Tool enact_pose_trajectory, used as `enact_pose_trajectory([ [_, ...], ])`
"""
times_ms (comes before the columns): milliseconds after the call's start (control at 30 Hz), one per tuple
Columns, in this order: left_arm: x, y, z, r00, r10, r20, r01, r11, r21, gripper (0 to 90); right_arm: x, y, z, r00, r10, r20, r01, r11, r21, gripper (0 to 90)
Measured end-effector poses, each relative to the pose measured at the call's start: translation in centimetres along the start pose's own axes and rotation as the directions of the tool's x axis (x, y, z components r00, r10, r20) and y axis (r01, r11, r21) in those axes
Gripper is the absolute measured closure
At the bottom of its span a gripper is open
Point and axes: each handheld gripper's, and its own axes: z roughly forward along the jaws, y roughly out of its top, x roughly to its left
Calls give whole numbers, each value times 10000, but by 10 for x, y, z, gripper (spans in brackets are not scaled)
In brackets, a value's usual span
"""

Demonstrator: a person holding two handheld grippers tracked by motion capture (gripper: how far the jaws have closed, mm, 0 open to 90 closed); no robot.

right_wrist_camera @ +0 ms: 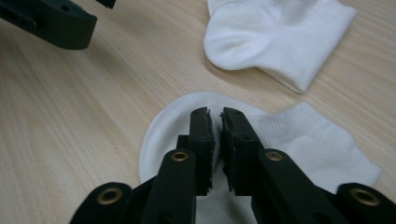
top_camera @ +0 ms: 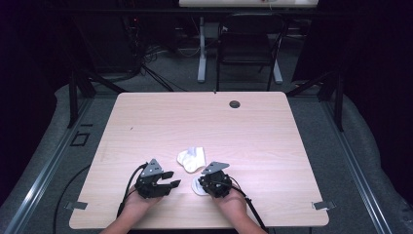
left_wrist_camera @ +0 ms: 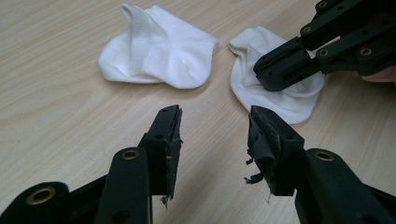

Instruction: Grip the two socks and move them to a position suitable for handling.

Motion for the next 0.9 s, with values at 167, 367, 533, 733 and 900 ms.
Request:
enact_pose_trajectory([
  [167,-4,0,3,9999,109,54,-109,9999,53,536,-2,0,-3,9994,274,-197,-278,9994,-218,870],
  [367,-6,0,4,9998,135,125,-136,9999,25,536,-5,2,-9,9950,688,-729,-725,9961,-498,869],
  [533,-8,0,5,9997,129,207,-129,9999,-14,543,-7,4,-14,9932,807,-839,-863,9941,-659,869],
  [733,-15,0,10,9978,43,656,-38,10000,-66,578,-3,9,-25,9933,688,-930,-798,9896,-1198,870],
  [900,-20,-1,14,9968,193,777,-196,9998,31,609,-1,11,-32,9941,551,-939,-686,9867,-1473,869],
])
